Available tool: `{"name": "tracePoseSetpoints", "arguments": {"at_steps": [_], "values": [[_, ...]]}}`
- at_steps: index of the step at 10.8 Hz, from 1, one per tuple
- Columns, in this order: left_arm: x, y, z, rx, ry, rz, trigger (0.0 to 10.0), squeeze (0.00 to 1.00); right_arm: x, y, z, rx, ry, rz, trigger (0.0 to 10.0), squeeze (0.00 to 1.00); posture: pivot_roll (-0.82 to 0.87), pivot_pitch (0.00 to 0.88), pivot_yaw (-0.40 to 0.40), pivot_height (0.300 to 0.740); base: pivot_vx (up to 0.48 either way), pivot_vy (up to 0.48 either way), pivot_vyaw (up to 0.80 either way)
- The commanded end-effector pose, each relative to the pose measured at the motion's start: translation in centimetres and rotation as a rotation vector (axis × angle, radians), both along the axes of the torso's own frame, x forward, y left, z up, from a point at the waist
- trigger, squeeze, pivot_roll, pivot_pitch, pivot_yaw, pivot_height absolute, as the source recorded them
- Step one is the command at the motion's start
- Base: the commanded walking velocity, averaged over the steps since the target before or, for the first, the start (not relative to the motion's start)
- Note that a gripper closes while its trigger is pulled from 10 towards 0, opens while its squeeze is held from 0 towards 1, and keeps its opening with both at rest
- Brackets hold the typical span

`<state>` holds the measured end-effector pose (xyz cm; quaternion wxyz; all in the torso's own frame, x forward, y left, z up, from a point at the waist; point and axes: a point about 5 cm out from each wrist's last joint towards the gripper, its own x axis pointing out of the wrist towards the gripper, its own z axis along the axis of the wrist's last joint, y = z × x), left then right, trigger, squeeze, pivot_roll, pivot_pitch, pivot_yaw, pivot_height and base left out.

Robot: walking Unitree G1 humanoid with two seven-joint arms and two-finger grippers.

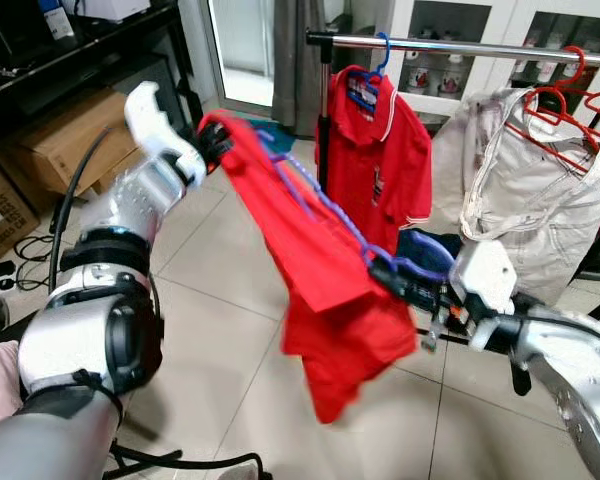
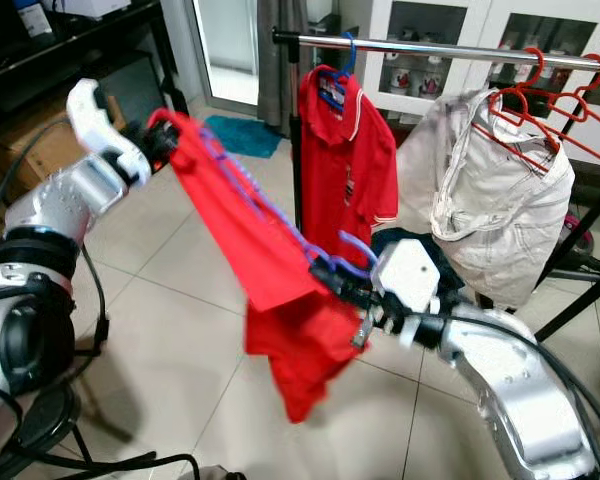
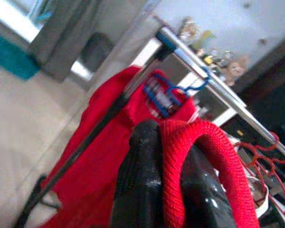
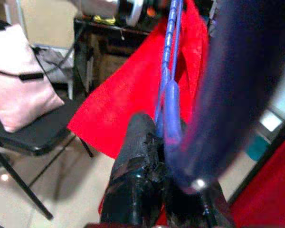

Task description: Hang hanger

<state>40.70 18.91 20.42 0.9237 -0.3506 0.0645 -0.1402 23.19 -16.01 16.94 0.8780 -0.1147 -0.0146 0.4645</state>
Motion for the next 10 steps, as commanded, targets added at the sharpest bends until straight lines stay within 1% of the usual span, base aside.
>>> {"name": "tracePoseSetpoints", "arguments": {"at_steps": [1,2,3,4,5,6,7,8,9,10], "values": [[0.3,2.9,2.6,-0.065,-0.077,0.156,0.0,0.00,-0.2,-0.9,-0.2,0.051,0.039,-0.043,10.0,0.00,-0.12,0.000,0.109,0.740,0.000,0.000,0.00],[0.2,1.2,1.1,-0.005,-0.044,0.068,0.0,0.00,1.5,-1.5,0.7,0.175,0.017,-0.233,10.0,0.00,-0.12,0.000,0.111,0.740,0.000,0.000,0.00],[-0.2,-1.8,-0.1,0.147,-0.069,-0.121,0.0,0.00,3.1,-1.8,1.5,0.291,0.003,-0.403,10.0,0.00,-0.12,0.000,0.111,0.740,0.000,0.000,0.00],[-1.6,-6.4,-1.5,0.329,-0.134,-0.386,0.0,0.00,4.5,-0.9,2.2,0.417,0.003,-0.517,10.0,0.00,-0.13,0.000,0.115,0.740,0.000,0.000,0.00],[-2.6,-9.3,-2.1,0.346,-0.161,-0.485,0.0,0.00,5.7,-0.6,2.3,0.470,0.008,-0.618,10.0,0.00,-0.13,0.000,0.114,0.740,0.000,0.000,0.00],[-4.3,-12.3,-2.5,0.352,-0.201,-0.584,0.0,0.00,7.2,-0.9,2.2,0.505,0.002,-0.757,10.0,0.00,-0.14,0.000,0.116,0.740,0.000,0.000,0.00],[-5.6,-13.3,-2.8,0.363,-0.223,-0.644,0.0,0.00,7.9,-1.6,2.2,0.545,0.014,-0.837,10.0,0.00,-0.14,0.000,0.118,0.740,0.000,0.000,0.00],[-6.9,-13.0,-3.6,0.398,-0.228,-0.641,0.0,0.00,8.4,-3.2,1.6,0.499,0.041,-0.948,10.0,0.00,-0.14,0.000,0.114,0.740,0.000,0.000,0.00],[-6.5,-9.9,-5.1,0.490,-0.182,-0.465,0.0,0.00,7.7,-3.9,-1.2,0.224,0.119,-0.910,10.0,0.00,-0.13,0.000,0.104,0.740,0.000,0.000,0.00],[-6.6,-6.2,-6.8,0.626,-0.142,-0.296,0.0,0.00,5.4,-5.0,-4.9,0.061,0.231,-0.921,10.0,0.00,-0.13,0.000,0.094,0.740,0.000,0.000,-0.80]]}}
